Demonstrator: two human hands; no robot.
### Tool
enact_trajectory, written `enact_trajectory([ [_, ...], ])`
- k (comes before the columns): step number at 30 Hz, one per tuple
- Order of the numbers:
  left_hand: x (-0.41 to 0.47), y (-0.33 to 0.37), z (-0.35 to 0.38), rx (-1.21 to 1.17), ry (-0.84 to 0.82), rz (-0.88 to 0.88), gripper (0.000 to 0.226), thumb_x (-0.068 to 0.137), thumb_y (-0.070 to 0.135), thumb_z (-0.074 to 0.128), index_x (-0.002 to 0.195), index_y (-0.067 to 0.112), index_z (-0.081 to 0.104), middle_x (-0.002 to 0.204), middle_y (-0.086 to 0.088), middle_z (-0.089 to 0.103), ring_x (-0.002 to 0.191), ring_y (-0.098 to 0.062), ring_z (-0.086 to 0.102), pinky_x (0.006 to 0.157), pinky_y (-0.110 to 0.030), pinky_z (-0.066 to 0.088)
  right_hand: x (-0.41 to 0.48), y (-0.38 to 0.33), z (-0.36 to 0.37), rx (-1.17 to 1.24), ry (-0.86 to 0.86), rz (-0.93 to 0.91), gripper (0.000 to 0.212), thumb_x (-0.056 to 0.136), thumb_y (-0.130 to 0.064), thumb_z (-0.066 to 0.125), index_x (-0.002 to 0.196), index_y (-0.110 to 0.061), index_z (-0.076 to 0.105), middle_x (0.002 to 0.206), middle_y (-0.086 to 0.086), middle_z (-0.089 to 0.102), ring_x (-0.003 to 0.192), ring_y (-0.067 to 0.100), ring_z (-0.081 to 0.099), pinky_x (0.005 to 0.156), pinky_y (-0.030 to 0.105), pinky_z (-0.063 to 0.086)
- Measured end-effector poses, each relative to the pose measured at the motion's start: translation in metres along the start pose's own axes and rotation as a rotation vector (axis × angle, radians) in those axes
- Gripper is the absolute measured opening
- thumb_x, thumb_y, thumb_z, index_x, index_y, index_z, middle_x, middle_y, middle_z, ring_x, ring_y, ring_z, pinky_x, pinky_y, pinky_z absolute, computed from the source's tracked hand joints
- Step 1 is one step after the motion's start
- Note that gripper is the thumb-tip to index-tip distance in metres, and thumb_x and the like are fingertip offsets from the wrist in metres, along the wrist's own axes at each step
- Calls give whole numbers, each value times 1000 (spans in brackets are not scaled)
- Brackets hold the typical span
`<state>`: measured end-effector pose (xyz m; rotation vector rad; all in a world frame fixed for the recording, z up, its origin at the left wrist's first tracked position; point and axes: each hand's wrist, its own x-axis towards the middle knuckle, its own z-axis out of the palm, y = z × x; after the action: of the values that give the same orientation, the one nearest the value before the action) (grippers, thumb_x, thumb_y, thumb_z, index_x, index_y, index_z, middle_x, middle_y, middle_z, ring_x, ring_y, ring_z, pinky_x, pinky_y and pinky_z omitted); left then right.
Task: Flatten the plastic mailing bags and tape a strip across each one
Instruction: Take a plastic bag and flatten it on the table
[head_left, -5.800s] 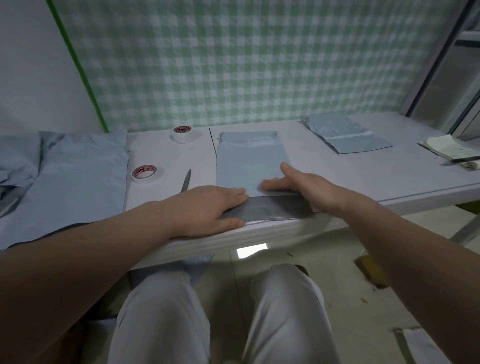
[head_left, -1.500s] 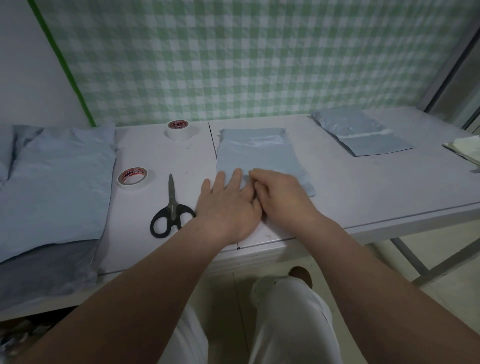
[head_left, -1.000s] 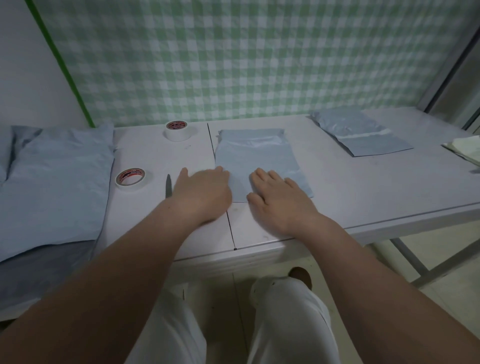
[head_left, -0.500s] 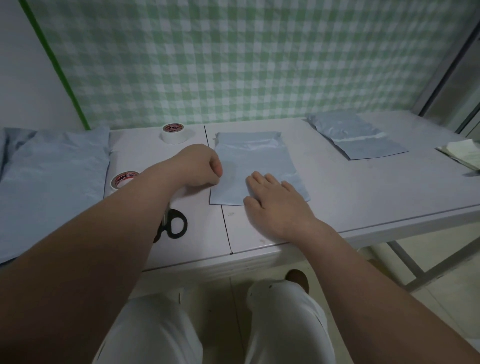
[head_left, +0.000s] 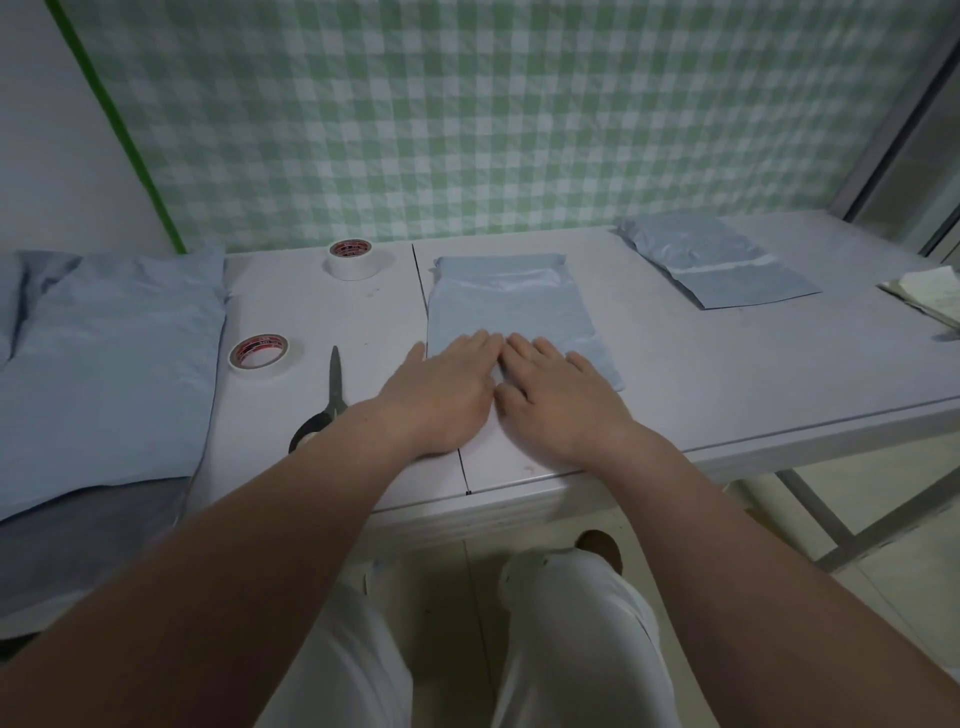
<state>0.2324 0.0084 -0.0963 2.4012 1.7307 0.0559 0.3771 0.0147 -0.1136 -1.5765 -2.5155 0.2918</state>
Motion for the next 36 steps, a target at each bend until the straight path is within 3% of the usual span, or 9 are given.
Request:
enact_trajectory([
  [3,-3,-3,0,81,-78,-52,54,103,32,15,152,19,-2,160,3,-8,147,-12,-4,117,-51,-1,-2,0,-5,-10,-42,14,53,99,-29,21,150,-17,17,157,-5,16,142,15,13,115,38,12],
  [7,-4,-3,0,95,-103,-83,54,103,35,11,152,21,-5,159,5,-13,146,-12,-7,116,-53,-4,-9,15,-13,-63,-7,21,37,95,-27,19,126,-17,35,125,-3,36,111,12,31,98,39,28],
  [11,-5,-3,1,94,-89,-73,53,103,34,10,152,21,-5,159,6,-13,146,-12,-7,115,-54,-5,-22,40,-22,-68,30,100,9,92,-23,23,98,-23,29,100,-8,30,94,11,30,94,45,33],
  [15,-6,-2,1,98,-77,-69,52,103,34,10,152,21,-4,159,6,-12,146,-12,-6,115,-55,-5,-31,56,-25,-25,68,212,12,94,-17,26,101,-21,35,105,-5,39,109,21,39,93,43,29],
  [18,-6,-2,1,100,-75,-75,52,103,34,10,152,21,-4,159,6,-12,146,-12,-6,115,-56,-5,-36,50,-25,29,146,341,35,92,-10,29,124,-16,42,123,1,49,124,26,37,104,44,26],
  [22,-5,-3,2,96,-81,-83,53,103,34,9,152,22,-5,159,6,-13,146,-12,-7,114,-56,-6,-44,30,-17,-59,276,347,51,92,-8,35,142,-15,36,148,2,39,141,25,24,115,42,10],
  [28,-6,-2,2,103,-87,-96,53,103,36,10,152,22,-6,159,5,-13,146,-12,-8,115,-55,-6,-59,-13,2,-72,263,-70,39,96,-29,28,122,-21,56,116,-7,57,111,18,49,105,46,30],
  [31,-6,-1,2,107,-88,-96,54,103,36,10,152,22,-6,159,5,-13,146,-12,-8,115,-55,-6,-61,-10,1,-57,233,-51,39,99,-32,26,125,-24,54,124,-8,54,120,17,44,107,42,23],
  [36,-3,-5,4,93,-86,-88,53,102,37,10,152,24,-6,159,6,-13,146,-11,-7,115,-55,-6,-64,7,2,-73,316,100,39,92,-36,15,100,-26,52,96,-13,48,97,10,43,100,41,29],
])
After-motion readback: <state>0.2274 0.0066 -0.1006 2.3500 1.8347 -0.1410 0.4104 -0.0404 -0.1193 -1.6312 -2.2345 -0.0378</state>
